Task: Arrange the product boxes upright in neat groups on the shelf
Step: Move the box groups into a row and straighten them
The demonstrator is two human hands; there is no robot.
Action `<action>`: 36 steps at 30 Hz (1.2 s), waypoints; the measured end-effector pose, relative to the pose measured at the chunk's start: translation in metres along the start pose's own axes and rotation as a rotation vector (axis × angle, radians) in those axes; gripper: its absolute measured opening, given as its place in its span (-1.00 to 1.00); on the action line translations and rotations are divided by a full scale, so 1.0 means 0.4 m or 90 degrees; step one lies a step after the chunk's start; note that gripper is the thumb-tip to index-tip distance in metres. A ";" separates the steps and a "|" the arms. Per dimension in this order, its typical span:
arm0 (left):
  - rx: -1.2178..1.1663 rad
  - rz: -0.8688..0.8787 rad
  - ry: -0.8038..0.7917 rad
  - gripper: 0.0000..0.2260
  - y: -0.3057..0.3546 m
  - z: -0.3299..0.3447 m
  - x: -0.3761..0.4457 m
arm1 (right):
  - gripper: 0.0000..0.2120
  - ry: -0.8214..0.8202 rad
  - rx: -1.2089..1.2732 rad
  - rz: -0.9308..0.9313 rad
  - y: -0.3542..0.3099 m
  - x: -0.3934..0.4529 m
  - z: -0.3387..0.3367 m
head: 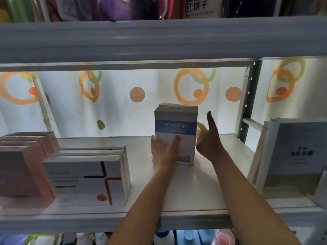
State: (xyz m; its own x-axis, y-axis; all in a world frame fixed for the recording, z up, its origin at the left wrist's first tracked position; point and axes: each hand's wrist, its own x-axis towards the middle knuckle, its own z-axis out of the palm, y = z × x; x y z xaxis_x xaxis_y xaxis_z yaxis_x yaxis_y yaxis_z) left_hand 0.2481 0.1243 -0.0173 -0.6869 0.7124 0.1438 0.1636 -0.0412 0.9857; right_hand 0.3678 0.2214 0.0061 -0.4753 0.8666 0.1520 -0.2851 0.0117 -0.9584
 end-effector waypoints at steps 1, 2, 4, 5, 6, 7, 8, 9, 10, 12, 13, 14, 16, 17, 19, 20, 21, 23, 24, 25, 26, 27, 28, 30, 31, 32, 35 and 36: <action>-0.005 0.010 -0.009 -0.28 -0.001 0.000 0.000 | -0.20 0.023 0.049 0.021 -0.004 0.014 -0.001; -0.007 0.023 -0.013 -0.33 -0.001 0.000 -0.001 | -0.15 0.040 0.058 0.031 -0.010 0.029 0.002; -0.006 0.054 -0.015 -0.36 -0.006 0.003 -0.001 | -0.15 0.067 -0.014 0.017 -0.018 0.054 0.019; -0.004 0.066 -0.015 -0.34 -0.010 0.004 0.000 | -0.17 0.076 -0.036 0.006 -0.022 0.060 0.030; -0.001 0.077 -0.017 -0.32 -0.013 0.005 0.000 | -0.20 0.082 -0.034 0.002 -0.026 0.062 0.040; 0.001 0.085 -0.019 -0.29 -0.016 0.005 0.002 | -0.26 0.083 -0.031 -0.001 -0.027 0.064 0.046; -0.002 0.089 -0.023 -0.26 -0.018 0.007 0.002 | -0.34 0.077 -0.020 -0.003 -0.027 0.063 0.046; -0.003 0.089 -0.025 -0.25 -0.024 0.009 0.005 | -0.43 0.063 -0.017 -0.011 -0.022 0.068 0.041; -0.003 0.092 -0.026 -0.24 -0.027 0.010 0.006 | -0.49 0.052 -0.009 -0.015 -0.017 0.071 0.041; -0.002 0.102 -0.026 -0.24 -0.029 0.010 0.002 | -0.57 0.028 -0.013 -0.021 -0.001 0.076 0.042; -0.002 0.105 -0.024 -0.25 -0.029 0.009 0.000 | -0.59 0.011 -0.022 -0.032 0.004 0.074 0.047; -0.002 0.106 -0.020 -0.25 -0.027 0.008 0.000 | -0.61 0.008 -0.021 -0.038 0.007 0.070 0.050; -0.003 0.106 -0.022 -0.24 -0.027 0.005 -0.002 | -0.61 0.002 -0.026 -0.029 0.019 0.074 0.037; 0.000 0.106 -0.026 -0.21 -0.026 0.004 -0.004 | -0.59 -0.001 -0.027 -0.025 0.025 0.074 0.029; 0.013 0.104 -0.026 -0.11 -0.022 0.001 -0.009 | -0.58 -0.008 -0.036 -0.036 0.028 0.066 0.021; 0.018 0.100 -0.025 -0.04 -0.020 0.000 -0.012 | -0.60 -0.008 -0.039 -0.044 0.028 0.061 0.018; 0.019 0.101 -0.026 0.01 -0.019 0.000 -0.017 | -0.63 0.000 -0.046 -0.054 0.029 0.057 0.014; 0.015 0.111 -0.031 0.05 -0.016 0.000 -0.030 | -0.70 0.022 -0.055 -0.053 0.032 0.049 0.008; 0.012 0.113 -0.036 0.03 -0.016 0.000 -0.039 | -0.72 0.039 -0.045 -0.046 0.033 0.043 0.005; 0.007 0.115 -0.042 -0.01 -0.018 0.002 -0.047 | -0.73 0.065 -0.043 -0.037 0.034 0.039 -0.001; 0.000 0.120 -0.047 -0.09 -0.017 0.000 -0.056 | -0.73 0.071 -0.036 -0.033 0.040 0.041 -0.011; -0.006 0.125 -0.050 -0.16 -0.017 -0.001 -0.063 | -0.71 0.083 -0.044 -0.021 0.041 0.036 -0.018; -0.009 0.128 -0.053 -0.22 -0.018 -0.005 -0.069 | -0.69 0.087 -0.049 -0.007 0.038 0.023 -0.011; -0.006 0.136 -0.060 -0.29 -0.015 -0.013 -0.075 | -0.69 0.094 -0.087 0.031 0.034 0.008 -0.020; -0.004 0.137 -0.067 -0.31 -0.013 -0.017 -0.080 | -0.70 0.114 -0.119 0.048 0.025 -0.004 -0.025; -0.003 0.137 -0.074 -0.33 -0.010 -0.021 -0.085 | -0.72 0.141 -0.147 0.074 0.017 -0.014 -0.034; -0.004 0.127 -0.085 -0.39 -0.008 -0.029 -0.092 | -0.75 0.163 -0.143 0.133 -0.007 -0.067 -0.037; -0.007 0.122 -0.088 -0.41 -0.008 -0.030 -0.094 | -0.73 0.153 -0.127 0.115 -0.012 -0.088 -0.029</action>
State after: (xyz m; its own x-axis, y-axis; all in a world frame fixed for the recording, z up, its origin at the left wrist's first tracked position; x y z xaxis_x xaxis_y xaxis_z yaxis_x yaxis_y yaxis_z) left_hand 0.2647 0.0892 -0.0249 -0.5406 0.7801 0.3150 0.2735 -0.1911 0.9427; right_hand 0.3955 0.1967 0.0027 -0.2868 0.9559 -0.0627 -0.0358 -0.0761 -0.9965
